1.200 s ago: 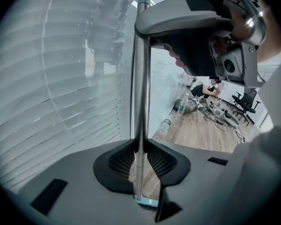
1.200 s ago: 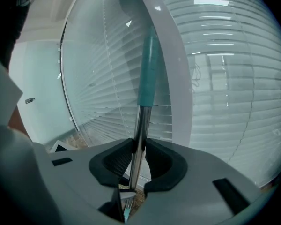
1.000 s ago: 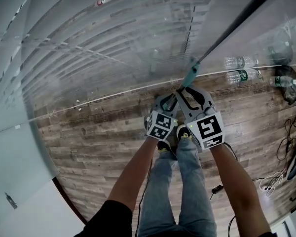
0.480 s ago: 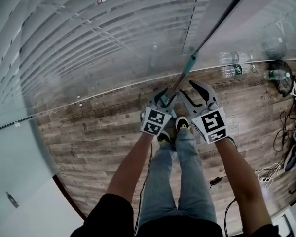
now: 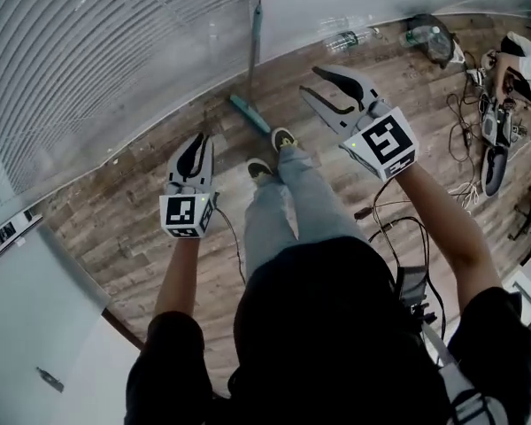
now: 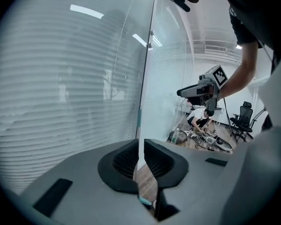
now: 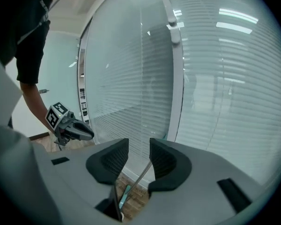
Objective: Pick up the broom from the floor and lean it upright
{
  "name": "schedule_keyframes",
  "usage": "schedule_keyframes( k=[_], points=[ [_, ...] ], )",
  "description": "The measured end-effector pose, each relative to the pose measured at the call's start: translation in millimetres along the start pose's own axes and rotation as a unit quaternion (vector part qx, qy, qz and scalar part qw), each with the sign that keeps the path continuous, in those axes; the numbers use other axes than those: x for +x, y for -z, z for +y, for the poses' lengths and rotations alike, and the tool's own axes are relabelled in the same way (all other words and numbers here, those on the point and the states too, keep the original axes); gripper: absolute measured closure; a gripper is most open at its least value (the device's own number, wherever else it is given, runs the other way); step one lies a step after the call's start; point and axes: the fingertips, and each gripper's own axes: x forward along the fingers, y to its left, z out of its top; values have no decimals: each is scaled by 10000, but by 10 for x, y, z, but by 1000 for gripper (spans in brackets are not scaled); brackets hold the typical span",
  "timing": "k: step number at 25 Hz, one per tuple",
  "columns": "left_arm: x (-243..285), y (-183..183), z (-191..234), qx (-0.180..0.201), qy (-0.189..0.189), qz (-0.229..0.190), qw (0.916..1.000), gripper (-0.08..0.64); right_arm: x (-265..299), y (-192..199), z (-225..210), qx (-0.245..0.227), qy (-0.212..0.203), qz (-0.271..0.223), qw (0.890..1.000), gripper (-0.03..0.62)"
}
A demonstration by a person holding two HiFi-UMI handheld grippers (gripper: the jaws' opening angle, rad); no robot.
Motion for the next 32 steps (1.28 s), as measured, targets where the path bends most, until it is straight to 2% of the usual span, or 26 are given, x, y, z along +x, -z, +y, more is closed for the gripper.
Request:
schedule_keyframes(
  k=[2, 7, 11, 15, 23, 32],
  points=[
    [-347, -223, -92, -109, -75, -192, 9997, 535, -310, -347, 74, -79, 165, -173, 9997, 466],
    [-1170, -757, -275, -607, -303, -807, 9944, 540, -901, -1070, 444, -226, 382, -678, 9967, 556],
    [-1514, -1138, -366, -717, -436, -1265, 9884, 541, -1182, -1439, 641, -197, 396, -1002, 9940, 575],
    [-1748, -1354, -546, -816, -477, -1502, 9841, 540, -1399, -1534, 762, 120, 509, -1187, 9916, 575],
    [-1873, -1505, -760, -571, -300, -1484, 9868, 540, -1399, -1630, 965, 563, 434, -1433, 9871, 575],
    [-1889, -1719, -856, -711, -277, -1720, 9821, 540, -1437, -1693, 905, 604, 479, -1522, 9853, 575]
  ],
)
